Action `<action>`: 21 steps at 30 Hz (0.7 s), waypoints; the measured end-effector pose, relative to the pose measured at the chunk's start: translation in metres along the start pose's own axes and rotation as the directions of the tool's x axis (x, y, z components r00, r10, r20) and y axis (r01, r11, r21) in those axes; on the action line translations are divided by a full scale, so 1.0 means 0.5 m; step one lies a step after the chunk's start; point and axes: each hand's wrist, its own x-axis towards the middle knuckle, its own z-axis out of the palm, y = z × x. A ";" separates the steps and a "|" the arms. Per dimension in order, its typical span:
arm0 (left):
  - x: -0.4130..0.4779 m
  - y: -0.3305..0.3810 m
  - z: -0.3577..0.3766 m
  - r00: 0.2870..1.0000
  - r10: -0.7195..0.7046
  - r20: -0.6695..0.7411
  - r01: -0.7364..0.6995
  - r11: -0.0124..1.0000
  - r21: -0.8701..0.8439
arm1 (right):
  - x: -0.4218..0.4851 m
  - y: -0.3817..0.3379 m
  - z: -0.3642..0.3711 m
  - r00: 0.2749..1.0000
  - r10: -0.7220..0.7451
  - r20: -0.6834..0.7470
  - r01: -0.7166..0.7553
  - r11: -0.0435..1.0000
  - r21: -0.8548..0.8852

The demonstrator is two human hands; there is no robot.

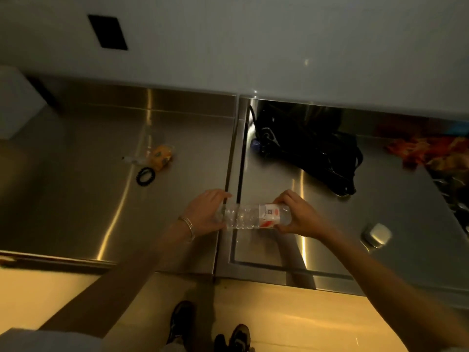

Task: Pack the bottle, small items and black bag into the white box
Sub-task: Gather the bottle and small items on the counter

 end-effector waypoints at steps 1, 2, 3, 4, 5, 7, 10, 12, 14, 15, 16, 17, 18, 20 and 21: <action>-0.012 -0.021 -0.011 1.000 -0.005 -0.008 0.005 1.000 0.005 | 0.020 -0.015 0.002 1.000 -0.015 0.001 0.015 1.000 -0.006; -0.023 -0.043 -0.019 1.000 -0.008 -0.020 0.008 1.000 0.009 | 0.039 -0.031 0.006 1.000 -0.027 0.006 0.027 1.000 -0.012; -0.035 -0.065 -0.026 0.999 -0.008 -0.036 0.009 1.000 0.018 | 0.059 -0.048 0.012 0.999 -0.038 0.015 0.039 0.999 -0.022; -0.047 -0.087 -0.035 0.998 -0.010 -0.055 0.011 1.000 0.028 | 0.080 -0.067 0.020 0.998 -0.054 0.025 0.055 0.998 -0.030; -0.058 -0.108 -0.044 0.998 -0.018 -0.068 0.020 0.999 0.039 | 0.101 -0.088 0.029 0.997 -0.072 0.037 0.073 0.997 -0.035; -0.082 -0.149 -0.067 0.996 -0.015 -0.092 0.021 0.998 0.064 | 0.145 -0.131 0.049 0.991 -0.121 0.055 0.124 0.991 -0.041; -0.124 -0.217 -0.107 0.992 -0.007 -0.123 0.017 0.997 0.079 | 0.213 -0.205 0.084 0.984 -0.161 0.079 0.165 0.985 -0.042; -0.155 -0.267 -0.138 0.989 -0.029 -0.146 0.041 0.996 0.084 | 0.258 -0.255 0.110 0.985 -0.148 0.085 0.149 0.989 -0.004; -0.185 -0.323 -0.167 0.986 -0.048 -0.161 0.063 0.994 0.091 | 0.304 -0.303 0.138 0.987 -0.144 0.077 0.143 0.989 0.024; -0.199 -0.351 -0.182 0.985 -0.054 -0.163 0.070 0.993 0.096 | 0.327 -0.326 0.152 0.988 -0.139 0.069 0.137 0.990 0.040; -0.212 -0.381 -0.196 0.984 -0.058 -0.169 0.077 0.991 0.108 | 0.350 -0.349 0.166 0.991 -0.125 0.057 0.121 0.991 0.061; -0.224 -0.409 -0.209 0.982 -0.063 -0.177 0.085 0.989 0.120 | 0.371 -0.371 0.179 0.994 -0.097 0.043 0.093 0.992 0.086; -0.234 -0.436 -0.220 0.980 -0.070 -0.184 0.094 0.988 0.126 | 0.391 -0.391 0.194 0.997 -0.063 0.033 0.059 0.993 0.105; -0.247 -0.479 -0.241 0.979 -0.079 -0.189 0.104 0.986 0.127 | 0.425 -0.428 0.225 1.000 -0.010 0.014 0.008 0.993 0.117; -0.249 -0.499 -0.250 0.978 -0.076 -0.192 0.103 0.986 0.131 | 0.439 -0.444 0.241 1.000 0.015 0.011 -0.016 0.993 0.113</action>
